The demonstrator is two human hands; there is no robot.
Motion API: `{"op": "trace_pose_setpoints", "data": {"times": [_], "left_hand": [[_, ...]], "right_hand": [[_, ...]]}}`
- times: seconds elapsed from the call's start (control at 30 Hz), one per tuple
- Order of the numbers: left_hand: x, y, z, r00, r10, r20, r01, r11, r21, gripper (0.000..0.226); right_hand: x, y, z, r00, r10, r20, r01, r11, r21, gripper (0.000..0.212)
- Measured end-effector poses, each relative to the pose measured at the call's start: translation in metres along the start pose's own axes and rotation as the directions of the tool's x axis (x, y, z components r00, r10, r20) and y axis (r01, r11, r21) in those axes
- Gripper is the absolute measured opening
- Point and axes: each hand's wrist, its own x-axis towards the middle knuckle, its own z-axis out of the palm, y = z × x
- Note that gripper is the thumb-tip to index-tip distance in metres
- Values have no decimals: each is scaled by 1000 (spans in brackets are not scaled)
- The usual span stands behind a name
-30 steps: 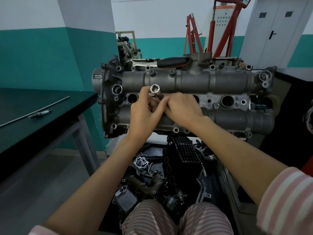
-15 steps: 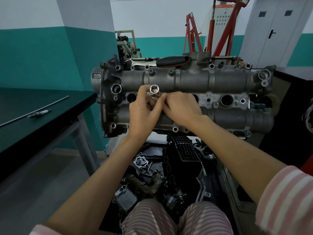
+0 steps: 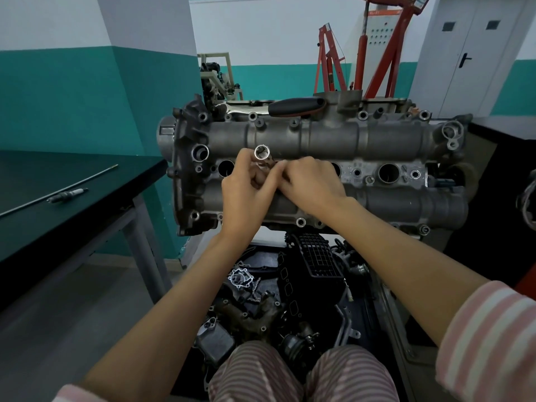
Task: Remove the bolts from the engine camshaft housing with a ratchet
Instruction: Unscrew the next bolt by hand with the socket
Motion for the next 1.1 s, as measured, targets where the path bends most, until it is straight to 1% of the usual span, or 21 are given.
{"op": "trace_pose_setpoints", "data": {"times": [0.1,0.2,0.3,0.4,0.5,0.6,0.67,0.7,0.77,0.87,0.9,0.97,1.1], "left_hand": [[-2,1,-3,998,36,58,-38,999,38,13],[-1,0,-4,998,22,56,-23,999,22,13],[0,-1,-3,998,26,49,-28,999,39,12],[2,-2,0,1000,-17,3,17,997,69,19],[2,-2,2,999,-44,-11,45,998,46,26],[0,-1,0,999,-18,32,18,1000,-1,18],[-2,0,-3,998,15,62,-15,1000,2,17],[-2,0,-4,997,27,65,-28,1000,14,18],[-1,-2,-6,998,22,62,-23,1000,10,11],[0,-3,-5,999,13,44,-13,1000,-2,3],[0,-3,-4,999,13,37,-13,1000,4,5],[0,-4,-2,1000,7,15,-7,1000,15,11],[0,-4,0,1000,-17,0,17,1000,12,18]], "right_hand": [[-2,-1,1,999,-25,-31,25,1000,6,30],[-3,-4,2,995,-65,-69,68,997,41,28],[-3,-3,2,996,-49,-74,54,996,66,30],[-2,-1,3,999,-32,-36,33,999,4,35],[0,-1,3,1000,9,4,-9,1000,18,36],[1,-1,4,1000,12,0,-12,1000,-2,36],[-1,-2,4,1000,-3,-24,3,1000,-12,32],[-1,-2,4,999,-11,-44,11,1000,-7,31],[-3,-3,3,997,-29,-77,31,999,19,27],[-4,-4,3,996,-37,-82,42,997,62,22],[-4,-4,3,996,-20,-82,26,997,71,23],[-3,-3,3,998,6,-69,-4,1000,30,31],[-1,-3,2,1000,16,-12,-16,1000,-17,40]]}}
